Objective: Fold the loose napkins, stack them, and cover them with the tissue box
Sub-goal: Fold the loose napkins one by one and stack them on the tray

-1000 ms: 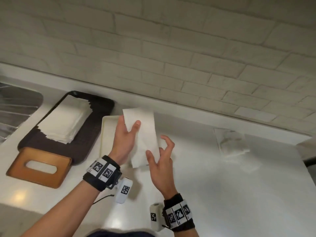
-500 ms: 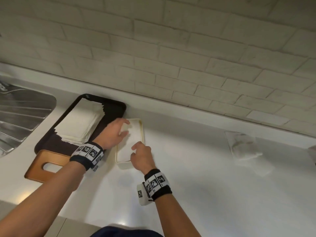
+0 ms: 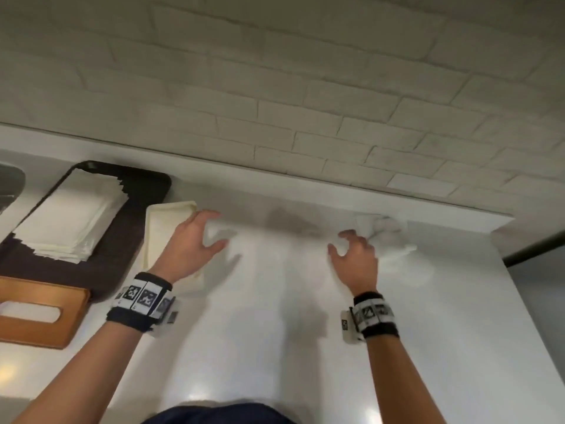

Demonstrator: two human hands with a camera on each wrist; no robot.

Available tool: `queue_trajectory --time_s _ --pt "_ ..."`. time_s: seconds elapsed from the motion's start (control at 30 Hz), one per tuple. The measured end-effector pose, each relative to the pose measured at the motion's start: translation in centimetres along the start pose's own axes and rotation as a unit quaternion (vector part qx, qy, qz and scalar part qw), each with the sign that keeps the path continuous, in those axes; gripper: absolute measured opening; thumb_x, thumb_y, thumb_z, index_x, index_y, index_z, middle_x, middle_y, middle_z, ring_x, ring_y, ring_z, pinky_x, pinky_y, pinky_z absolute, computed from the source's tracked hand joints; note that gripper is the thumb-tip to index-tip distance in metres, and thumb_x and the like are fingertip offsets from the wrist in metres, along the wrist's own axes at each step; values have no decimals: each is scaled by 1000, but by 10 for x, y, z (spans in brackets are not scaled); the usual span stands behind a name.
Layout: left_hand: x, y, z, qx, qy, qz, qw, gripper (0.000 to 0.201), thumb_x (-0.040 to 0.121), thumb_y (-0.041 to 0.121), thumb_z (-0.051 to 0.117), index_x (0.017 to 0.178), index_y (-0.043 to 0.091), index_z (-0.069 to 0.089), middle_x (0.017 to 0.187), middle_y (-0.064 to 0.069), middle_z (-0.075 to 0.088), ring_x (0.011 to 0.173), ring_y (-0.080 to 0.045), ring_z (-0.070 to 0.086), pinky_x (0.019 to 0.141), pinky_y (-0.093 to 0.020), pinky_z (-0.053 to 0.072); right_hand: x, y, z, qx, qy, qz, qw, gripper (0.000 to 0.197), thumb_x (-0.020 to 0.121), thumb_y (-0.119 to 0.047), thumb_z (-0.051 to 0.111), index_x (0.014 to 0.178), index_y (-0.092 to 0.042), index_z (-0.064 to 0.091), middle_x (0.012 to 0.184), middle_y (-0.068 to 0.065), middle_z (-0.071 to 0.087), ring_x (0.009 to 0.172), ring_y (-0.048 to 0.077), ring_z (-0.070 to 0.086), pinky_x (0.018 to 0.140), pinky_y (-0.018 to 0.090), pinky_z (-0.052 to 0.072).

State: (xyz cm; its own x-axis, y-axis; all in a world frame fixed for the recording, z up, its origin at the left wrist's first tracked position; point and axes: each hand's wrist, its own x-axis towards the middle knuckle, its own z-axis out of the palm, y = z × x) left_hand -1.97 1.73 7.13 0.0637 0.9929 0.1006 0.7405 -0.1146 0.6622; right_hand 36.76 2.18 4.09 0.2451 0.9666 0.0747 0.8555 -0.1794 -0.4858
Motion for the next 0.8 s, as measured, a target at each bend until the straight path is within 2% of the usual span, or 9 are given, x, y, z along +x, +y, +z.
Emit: queue_trajectory --time_s 0.07,0.13,0.2,0.33,0.47,0.6,0.67,0.73,0.8 --pt "-9 32 32 -68 -6 6 998 44 93 31 83 132 25 65 133 5 69 126 -16 64 111 -36 48 31 53 -10 -77 0 42 996 51 91 -54 68 137 -32 62 141 14 63 133 42 56 104 56 52" --pt "-19 57 67 -109 -42 9 993 32 95 32 80 124 31 68 126 13 71 123 -8 65 109 -37 51 55 102 -17 -121 -58 89 987 59 93 -60 61 150 -47 49 169 10 35 157 43 28 120 65 32" --pt "-29 77 103 -112 -75 12 991 26 97 34 78 121 34 69 123 18 71 121 -3 65 107 -34 53 68 143 -19 -129 -134 109 977 62 99 -62 55 157 -59 34 179 -1 11 165 41 7 125 69 19" --pt "-49 104 165 -119 -117 -24 986 17 100 35 74 116 31 69 118 16 73 114 -2 67 101 -31 56 38 162 -10 -172 -195 38 965 59 103 -63 47 159 -59 30 178 1 17 158 38 26 119 61 37" --pt "-45 120 215 -94 -117 -79 986 13 104 39 64 104 27 70 102 15 75 95 -7 71 92 -40 60 -44 144 -6 -190 -204 -28 960 56 104 -68 43 159 -61 33 174 3 23 154 37 31 117 55 40" --pt "-31 136 259 30 -136 -163 977 59 101 62 58 135 14 57 133 -4 58 127 -30 55 102 -45 50 -113 130 -20 -191 -250 -94 945 56 105 -69 40 159 -63 26 174 3 19 154 35 28 115 54 43" --pt "-28 147 277 86 -137 -163 973 71 99 62 62 143 9 46 140 -10 46 132 -34 43 103 -49 47 -121 130 -34 -164 -278 -104 941 55 106 -70 39 158 -66 23 172 -2 22 151 32 34 111 52 46" --pt "-24 154 291 95 -132 -165 973 68 99 53 67 146 9 45 143 -13 43 134 -36 39 106 -48 44 -111 131 -50 -115 -249 -87 958 52 106 -70 38 156 -63 28 162 -5 42 137 28 55 100 47 53" --pt "-19 156 298 64 -133 -166 975 57 100 39 70 143 9 49 141 -16 46 131 -38 42 107 -45 41 -86 136 -56 -69 -132 -42 988 44 107 -66 40 148 -51 41 138 -8 66 117 25 70 87 42 56"
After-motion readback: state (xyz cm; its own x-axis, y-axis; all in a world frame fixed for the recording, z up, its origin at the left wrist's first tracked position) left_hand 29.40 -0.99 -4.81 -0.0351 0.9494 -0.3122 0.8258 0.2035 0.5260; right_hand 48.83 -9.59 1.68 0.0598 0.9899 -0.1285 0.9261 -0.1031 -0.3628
